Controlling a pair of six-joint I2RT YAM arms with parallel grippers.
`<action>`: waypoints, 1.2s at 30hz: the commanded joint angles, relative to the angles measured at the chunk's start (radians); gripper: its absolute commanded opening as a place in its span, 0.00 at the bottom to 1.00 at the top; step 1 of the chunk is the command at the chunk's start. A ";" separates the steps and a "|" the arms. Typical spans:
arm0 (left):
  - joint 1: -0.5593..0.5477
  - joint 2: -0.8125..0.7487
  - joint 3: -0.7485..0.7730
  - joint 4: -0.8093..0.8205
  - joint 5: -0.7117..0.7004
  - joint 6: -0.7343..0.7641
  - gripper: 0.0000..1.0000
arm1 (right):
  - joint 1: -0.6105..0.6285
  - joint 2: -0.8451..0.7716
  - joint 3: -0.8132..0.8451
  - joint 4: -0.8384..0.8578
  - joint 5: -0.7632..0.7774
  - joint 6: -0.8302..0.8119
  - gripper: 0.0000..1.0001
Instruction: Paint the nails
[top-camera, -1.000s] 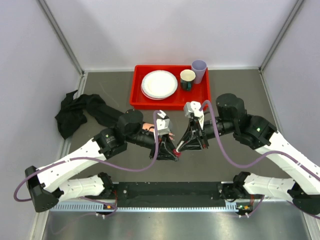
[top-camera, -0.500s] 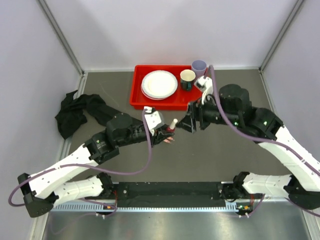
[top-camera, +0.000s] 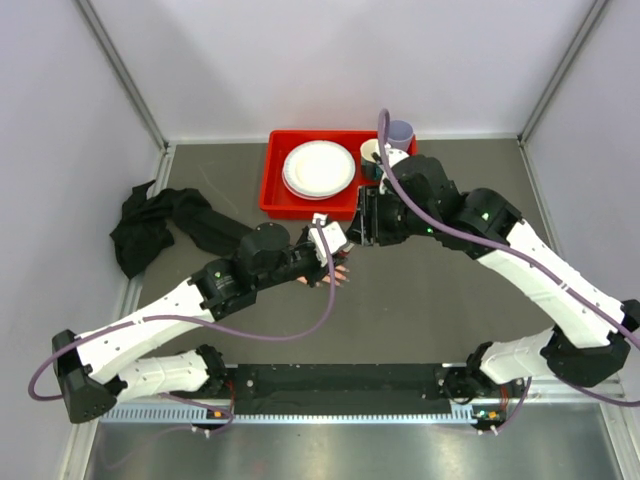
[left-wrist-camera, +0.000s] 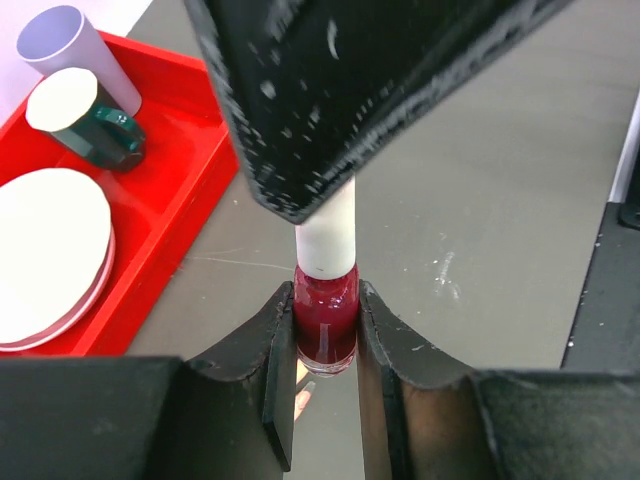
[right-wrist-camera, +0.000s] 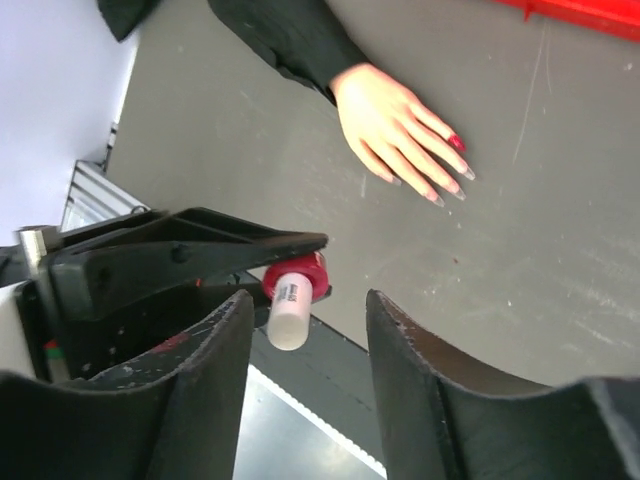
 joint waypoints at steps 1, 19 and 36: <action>-0.003 -0.013 0.003 0.054 -0.019 0.032 0.00 | 0.016 0.006 0.042 -0.026 0.015 0.019 0.47; -0.003 -0.012 -0.006 0.058 -0.002 0.042 0.00 | 0.017 0.049 -0.012 0.034 -0.110 0.010 0.33; 0.000 -0.055 0.078 -0.087 0.589 -0.026 0.00 | 0.017 -0.124 -0.211 0.222 -0.442 -0.509 0.00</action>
